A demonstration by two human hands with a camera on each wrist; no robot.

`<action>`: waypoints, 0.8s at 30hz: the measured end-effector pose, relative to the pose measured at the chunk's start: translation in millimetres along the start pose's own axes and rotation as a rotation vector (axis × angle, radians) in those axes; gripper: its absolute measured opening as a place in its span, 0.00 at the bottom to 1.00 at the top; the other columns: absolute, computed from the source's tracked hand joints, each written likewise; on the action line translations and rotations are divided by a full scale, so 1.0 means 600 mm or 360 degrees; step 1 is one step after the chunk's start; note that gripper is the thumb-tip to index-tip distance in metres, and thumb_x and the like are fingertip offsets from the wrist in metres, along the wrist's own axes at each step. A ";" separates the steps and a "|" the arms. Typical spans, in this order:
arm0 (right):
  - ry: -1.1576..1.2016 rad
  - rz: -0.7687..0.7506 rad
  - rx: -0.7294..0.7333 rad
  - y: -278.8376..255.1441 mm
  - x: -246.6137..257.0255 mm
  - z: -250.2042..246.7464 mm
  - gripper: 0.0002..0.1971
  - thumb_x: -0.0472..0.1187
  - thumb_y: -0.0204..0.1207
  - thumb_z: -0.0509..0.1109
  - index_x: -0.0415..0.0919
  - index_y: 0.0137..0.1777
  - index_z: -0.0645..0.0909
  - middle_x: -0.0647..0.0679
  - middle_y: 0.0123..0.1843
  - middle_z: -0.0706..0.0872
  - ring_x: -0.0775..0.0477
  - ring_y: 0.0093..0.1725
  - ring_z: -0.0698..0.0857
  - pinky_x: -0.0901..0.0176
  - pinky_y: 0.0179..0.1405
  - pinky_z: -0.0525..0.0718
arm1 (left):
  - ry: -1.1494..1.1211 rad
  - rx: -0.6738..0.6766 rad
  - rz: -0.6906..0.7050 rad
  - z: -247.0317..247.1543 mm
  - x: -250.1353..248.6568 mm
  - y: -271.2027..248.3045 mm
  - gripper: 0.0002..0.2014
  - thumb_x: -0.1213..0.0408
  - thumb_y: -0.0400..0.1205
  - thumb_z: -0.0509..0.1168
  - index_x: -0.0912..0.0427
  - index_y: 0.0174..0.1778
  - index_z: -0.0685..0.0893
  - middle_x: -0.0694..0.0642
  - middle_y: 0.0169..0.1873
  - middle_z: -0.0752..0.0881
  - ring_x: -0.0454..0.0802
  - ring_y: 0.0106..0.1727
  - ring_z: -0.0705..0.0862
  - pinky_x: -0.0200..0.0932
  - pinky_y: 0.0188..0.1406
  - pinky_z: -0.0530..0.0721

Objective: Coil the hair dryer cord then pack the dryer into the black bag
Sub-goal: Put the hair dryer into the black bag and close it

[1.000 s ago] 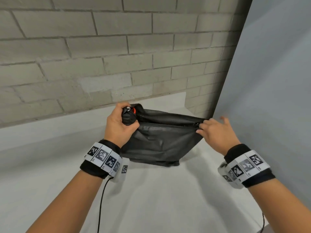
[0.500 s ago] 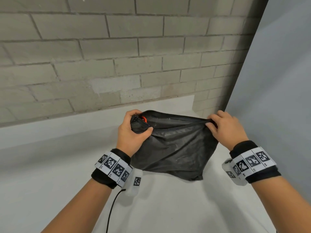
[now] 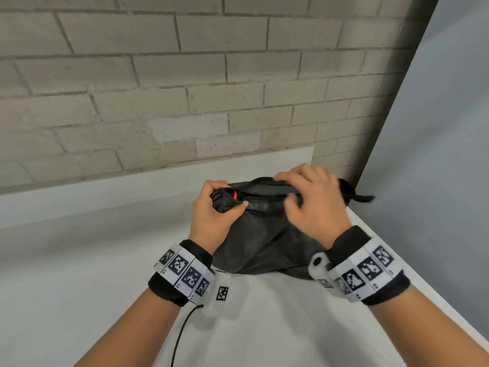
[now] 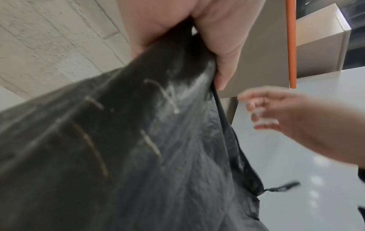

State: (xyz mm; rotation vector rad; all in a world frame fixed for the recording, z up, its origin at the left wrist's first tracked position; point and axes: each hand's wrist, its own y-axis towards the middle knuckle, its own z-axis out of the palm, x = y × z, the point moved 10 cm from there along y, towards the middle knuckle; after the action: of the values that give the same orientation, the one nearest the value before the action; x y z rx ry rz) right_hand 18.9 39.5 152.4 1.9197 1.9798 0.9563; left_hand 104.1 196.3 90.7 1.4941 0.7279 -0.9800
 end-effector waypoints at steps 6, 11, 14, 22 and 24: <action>0.0582 -0.0055 0.0467 0.016 0.129 0.066 0.15 0.46 0.76 0.66 0.48 0.63 0.79 0.52 0.41 0.74 0.52 0.41 0.76 0.58 0.46 0.80 | 0.0082 0.0083 0.0013 0.010 0.000 -0.006 0.18 0.72 0.68 0.71 0.44 0.42 0.74 0.42 0.34 0.83 0.35 0.37 0.83 0.30 0.41 0.81; 0.0294 -0.0024 0.0655 0.016 0.140 0.107 0.17 0.41 0.79 0.61 0.44 0.67 0.70 0.43 0.57 0.80 0.41 0.55 0.81 0.46 0.54 0.81 | 0.0494 0.0158 0.0159 0.014 -0.011 -0.006 0.15 0.76 0.76 0.63 0.56 0.50 0.67 0.44 0.35 0.78 0.36 0.35 0.79 0.22 0.33 0.75; 0.0272 0.0015 0.0677 0.019 0.139 0.110 0.13 0.38 0.80 0.57 0.40 0.64 0.70 0.42 0.56 0.81 0.41 0.53 0.82 0.52 0.47 0.79 | 0.0566 0.0221 0.0171 0.023 -0.010 -0.005 0.16 0.75 0.76 0.63 0.61 0.56 0.66 0.41 0.36 0.76 0.34 0.35 0.78 0.21 0.33 0.75; 0.0116 -0.0014 0.0723 0.028 0.136 0.109 0.11 0.44 0.83 0.55 0.38 0.57 0.71 0.43 0.49 0.81 0.42 0.46 0.80 0.55 0.41 0.75 | 0.0485 0.0475 0.0195 0.039 -0.008 -0.014 0.24 0.75 0.73 0.67 0.55 0.56 0.62 0.43 0.40 0.78 0.26 0.40 0.80 0.22 0.36 0.76; 0.0118 -0.0099 0.0723 0.028 0.143 0.108 0.12 0.43 0.83 0.53 0.39 0.60 0.73 0.41 0.52 0.81 0.41 0.49 0.82 0.54 0.42 0.76 | 0.0431 0.0512 0.0203 0.038 -0.009 -0.017 0.24 0.72 0.72 0.68 0.56 0.56 0.62 0.42 0.41 0.78 0.25 0.41 0.80 0.22 0.37 0.76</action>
State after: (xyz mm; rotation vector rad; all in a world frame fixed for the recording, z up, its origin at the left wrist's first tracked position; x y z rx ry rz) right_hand 59.4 139.3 136.3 2.0446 2.4513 0.6043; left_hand 88.5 176.1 90.4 1.9576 0.6763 -0.8329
